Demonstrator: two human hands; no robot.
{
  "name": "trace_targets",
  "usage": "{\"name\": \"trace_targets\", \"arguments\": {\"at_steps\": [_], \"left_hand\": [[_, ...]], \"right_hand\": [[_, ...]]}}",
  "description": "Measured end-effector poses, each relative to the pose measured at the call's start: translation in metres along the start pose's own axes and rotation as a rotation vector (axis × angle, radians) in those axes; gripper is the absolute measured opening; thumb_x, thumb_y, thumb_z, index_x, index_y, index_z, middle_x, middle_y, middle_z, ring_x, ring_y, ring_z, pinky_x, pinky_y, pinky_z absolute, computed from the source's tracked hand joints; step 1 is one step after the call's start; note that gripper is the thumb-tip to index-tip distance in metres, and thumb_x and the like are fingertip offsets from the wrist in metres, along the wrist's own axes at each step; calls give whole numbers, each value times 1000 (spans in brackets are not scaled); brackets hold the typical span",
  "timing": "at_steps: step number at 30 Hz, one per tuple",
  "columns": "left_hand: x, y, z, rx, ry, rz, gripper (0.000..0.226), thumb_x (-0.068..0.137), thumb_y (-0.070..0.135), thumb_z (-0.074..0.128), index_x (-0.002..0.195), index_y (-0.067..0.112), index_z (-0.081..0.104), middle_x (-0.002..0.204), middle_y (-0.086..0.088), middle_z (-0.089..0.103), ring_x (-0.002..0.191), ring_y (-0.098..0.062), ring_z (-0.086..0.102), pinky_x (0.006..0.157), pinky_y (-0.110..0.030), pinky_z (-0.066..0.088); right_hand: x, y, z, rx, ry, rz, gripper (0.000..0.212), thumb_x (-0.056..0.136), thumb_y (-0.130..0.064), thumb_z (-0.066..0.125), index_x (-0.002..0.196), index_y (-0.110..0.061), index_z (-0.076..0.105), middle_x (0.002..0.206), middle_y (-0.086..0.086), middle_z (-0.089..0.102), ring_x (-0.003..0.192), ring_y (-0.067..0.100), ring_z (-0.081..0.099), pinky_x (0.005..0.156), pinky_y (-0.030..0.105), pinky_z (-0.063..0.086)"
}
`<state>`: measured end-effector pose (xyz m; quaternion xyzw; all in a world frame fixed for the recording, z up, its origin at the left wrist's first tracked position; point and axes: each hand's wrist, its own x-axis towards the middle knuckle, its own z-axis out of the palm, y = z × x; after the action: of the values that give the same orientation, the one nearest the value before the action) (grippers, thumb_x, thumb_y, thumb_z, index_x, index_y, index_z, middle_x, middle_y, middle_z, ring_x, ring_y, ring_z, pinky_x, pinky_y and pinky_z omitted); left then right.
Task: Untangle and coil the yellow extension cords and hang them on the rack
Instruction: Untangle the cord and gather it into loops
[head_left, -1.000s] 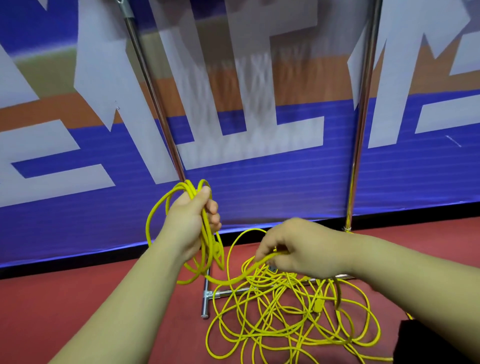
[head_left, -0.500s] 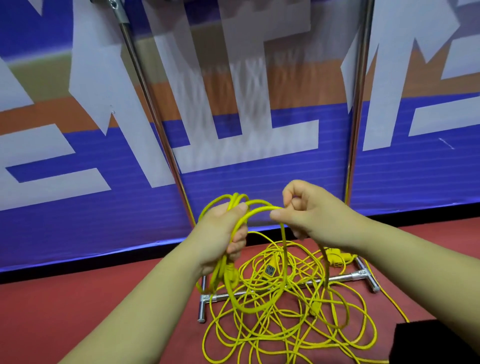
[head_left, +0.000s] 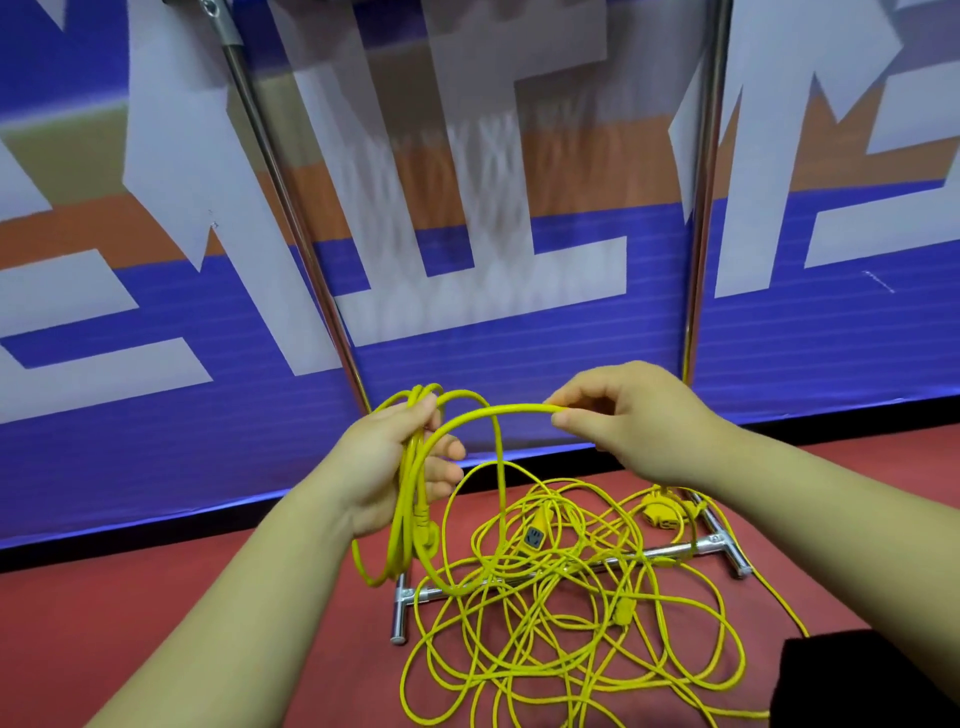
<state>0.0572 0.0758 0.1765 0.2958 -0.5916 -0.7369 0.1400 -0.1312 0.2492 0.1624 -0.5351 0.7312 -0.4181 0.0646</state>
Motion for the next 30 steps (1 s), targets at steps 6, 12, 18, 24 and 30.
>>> {"name": "trace_targets", "arguments": {"at_steps": [6,12,18,24,30], "left_hand": [[-1,-3,6,30,-125,-96,32,98,40,51,89,10,54,56,-9,56,32,-11,43,36,-17,37],[-5,1,-1,90,-290,-101,28,84,36,72,86,14,55,49,3,35,32,-3,30,35,-16,28],[-6,9,-5,42,-247,49,19,88,24,60,79,9,67,51,2,34,34,-4,29,36,-18,32],[0,-2,-12,115,-308,31,11,87,21,64,79,14,66,61,-3,50,41,-9,42,46,-24,41],[-2,-6,-4,189,-282,-45,10,92,5,62,102,2,59,62,-1,60,42,-7,53,42,-20,42]], "right_hand": [[6,-4,4,-195,-88,-88,16,91,-35,69,104,-33,78,90,-12,74,84,5,63,75,30,51],[11,1,2,-199,-41,-104,12,89,-36,72,100,-33,77,73,-25,61,74,-6,56,63,9,37],[8,22,-2,183,-198,71,14,90,-29,73,94,-21,62,69,6,64,63,11,52,65,32,44],[5,25,0,298,-189,126,11,93,-16,68,94,-7,62,70,7,64,66,17,60,67,37,49],[9,26,3,269,-75,127,11,89,-20,73,86,-11,66,62,-6,62,57,9,54,61,31,47]]}}
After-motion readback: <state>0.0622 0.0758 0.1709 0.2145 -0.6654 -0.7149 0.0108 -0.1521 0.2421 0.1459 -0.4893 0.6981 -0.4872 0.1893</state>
